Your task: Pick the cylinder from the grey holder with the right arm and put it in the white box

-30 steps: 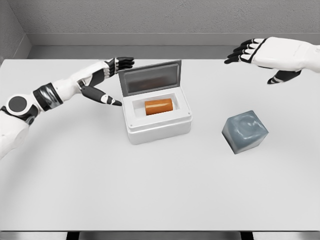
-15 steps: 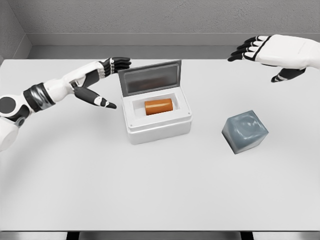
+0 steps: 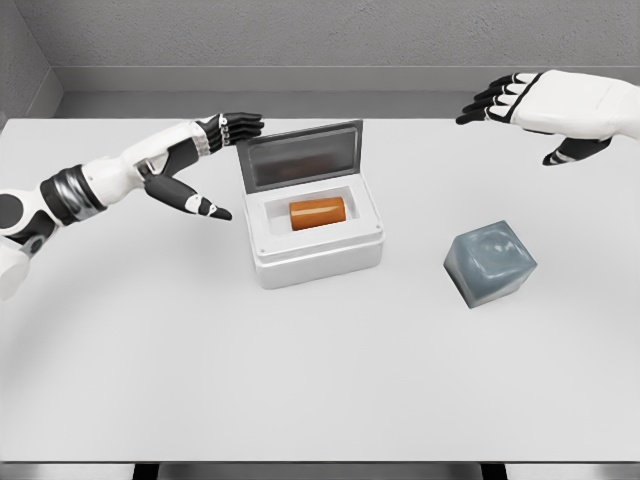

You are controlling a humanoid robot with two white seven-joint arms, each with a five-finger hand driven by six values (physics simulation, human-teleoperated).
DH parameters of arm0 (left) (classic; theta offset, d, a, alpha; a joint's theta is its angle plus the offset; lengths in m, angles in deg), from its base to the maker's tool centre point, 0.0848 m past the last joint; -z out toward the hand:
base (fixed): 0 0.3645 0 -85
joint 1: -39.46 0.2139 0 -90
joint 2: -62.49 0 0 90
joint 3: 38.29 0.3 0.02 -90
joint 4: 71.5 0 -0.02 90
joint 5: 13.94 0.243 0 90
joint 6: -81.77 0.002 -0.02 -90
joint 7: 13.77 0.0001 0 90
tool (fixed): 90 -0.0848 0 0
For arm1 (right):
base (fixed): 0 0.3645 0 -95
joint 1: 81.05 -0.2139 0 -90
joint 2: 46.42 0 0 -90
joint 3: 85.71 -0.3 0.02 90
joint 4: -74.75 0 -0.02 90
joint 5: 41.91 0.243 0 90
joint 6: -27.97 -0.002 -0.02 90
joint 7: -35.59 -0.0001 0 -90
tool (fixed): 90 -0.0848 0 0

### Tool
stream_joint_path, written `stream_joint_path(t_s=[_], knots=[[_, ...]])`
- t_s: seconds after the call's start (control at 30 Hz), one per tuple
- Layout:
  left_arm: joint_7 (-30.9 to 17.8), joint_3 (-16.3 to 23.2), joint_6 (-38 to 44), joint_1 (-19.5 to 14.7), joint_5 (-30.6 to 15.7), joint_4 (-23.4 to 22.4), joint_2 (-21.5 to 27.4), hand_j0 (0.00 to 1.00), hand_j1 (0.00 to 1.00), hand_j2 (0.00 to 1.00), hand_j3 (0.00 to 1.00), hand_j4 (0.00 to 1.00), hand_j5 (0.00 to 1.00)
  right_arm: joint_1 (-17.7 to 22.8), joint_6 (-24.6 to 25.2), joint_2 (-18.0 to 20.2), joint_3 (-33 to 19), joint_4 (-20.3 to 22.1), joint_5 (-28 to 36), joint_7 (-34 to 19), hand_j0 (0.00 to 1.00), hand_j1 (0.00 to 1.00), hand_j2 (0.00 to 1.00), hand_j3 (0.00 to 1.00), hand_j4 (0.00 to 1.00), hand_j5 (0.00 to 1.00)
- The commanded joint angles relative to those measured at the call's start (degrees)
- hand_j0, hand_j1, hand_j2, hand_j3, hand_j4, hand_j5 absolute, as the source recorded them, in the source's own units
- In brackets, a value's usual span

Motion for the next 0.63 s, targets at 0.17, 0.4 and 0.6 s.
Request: stream_joint_path(t_s=[0.17,0.4,0.6], knots=[[0.00,-0.05,-0.07,0.18,-0.45,1.49,0.51,1.00,1.00,1.00,1.00,1.00,1.00,0.18,0.16,0.08,0.05,-0.07,0.26,0.03,1.00,1.00,1.00,1.00,1.00,1.00],[0.00,0.03,-0.07,0.18,-0.45,2.55,0.77,1.00,1.00,1.00,1.00,1.00,1.00,0.00,0.16,0.08,0.05,-0.07,0.26,0.03,1.00,1.00,1.00,1.00,1.00,1.00],[0.00,-0.05,0.02,0.18,-0.62,2.20,0.86,1.00,1.00,1.00,1.00,1.00,1.00,0.09,0.16,0.25,0.05,-0.07,0.34,0.03,1.00,1.00,1.00,1.00,1.00,1.00]])
